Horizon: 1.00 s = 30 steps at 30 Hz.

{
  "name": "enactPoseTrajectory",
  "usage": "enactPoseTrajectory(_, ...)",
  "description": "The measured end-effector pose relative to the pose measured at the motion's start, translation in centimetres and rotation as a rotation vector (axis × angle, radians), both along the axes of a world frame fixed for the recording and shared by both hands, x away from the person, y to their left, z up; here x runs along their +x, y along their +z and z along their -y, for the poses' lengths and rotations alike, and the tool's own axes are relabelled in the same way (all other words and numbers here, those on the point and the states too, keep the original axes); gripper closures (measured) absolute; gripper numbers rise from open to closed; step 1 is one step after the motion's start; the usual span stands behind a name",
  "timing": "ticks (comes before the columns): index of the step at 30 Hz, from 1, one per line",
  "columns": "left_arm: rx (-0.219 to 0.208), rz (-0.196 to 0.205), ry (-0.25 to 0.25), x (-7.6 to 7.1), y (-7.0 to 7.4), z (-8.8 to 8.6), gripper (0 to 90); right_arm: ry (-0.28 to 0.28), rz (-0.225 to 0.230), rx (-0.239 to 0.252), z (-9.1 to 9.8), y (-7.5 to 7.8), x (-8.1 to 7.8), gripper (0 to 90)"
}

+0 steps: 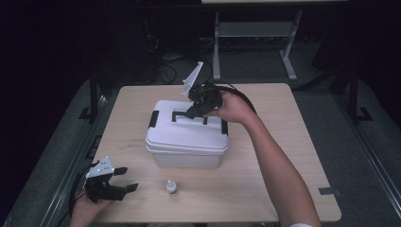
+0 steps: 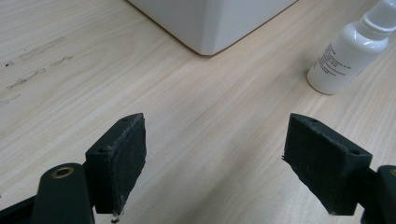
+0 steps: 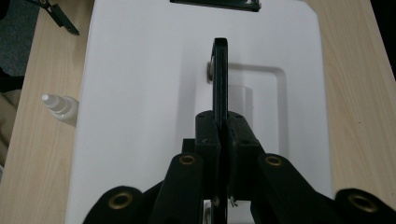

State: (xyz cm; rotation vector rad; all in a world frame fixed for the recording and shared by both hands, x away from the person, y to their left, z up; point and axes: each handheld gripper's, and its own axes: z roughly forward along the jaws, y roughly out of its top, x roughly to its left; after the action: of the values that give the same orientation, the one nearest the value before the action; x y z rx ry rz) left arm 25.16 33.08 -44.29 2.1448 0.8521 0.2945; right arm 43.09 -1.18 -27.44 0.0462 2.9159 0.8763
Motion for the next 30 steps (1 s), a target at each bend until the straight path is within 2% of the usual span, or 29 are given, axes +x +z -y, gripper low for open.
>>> enactPoseTrajectory(6, -0.003, 0.002, 0.002, 0.0, 0.0, 0.0, 20.5, -0.006, 0.013, 0.025, 1.0, 0.8, -0.4, 84.7)
enactPoseTrajectory(18, 0.001, 0.000, 0.004, 0.0, 0.0, 0.0, 20.5, -0.031, 0.034, 0.023, 3.6, 2.4, -1.5, 84.7)
enactPoseTrajectory(23, -0.001, -0.001, 0.000, 0.0, 0.0, 0.1, 20.5, -0.050, 0.042, 0.030, 5.3, 3.0, -2.3, 84.6)
enactPoseTrajectory(24, 0.004, -0.002, -0.002, 0.0, 0.0, 0.2, 20.5, -0.058, 0.046, 0.035, 6.3, 3.2, -2.5, 84.6)
enactPoseTrajectory(27, 0.008, -0.001, -0.003, 0.0, 0.0, 0.3, 20.5, -0.071, 0.049, 0.039, 7.1, 3.3, -2.8, 84.6)
enactPoseTrajectory(30, 0.006, -0.002, -0.003, 0.0, 0.0, 0.4, 20.5, -0.094, 0.050, 0.043, 8.8, 3.3, -3.4, 84.6)
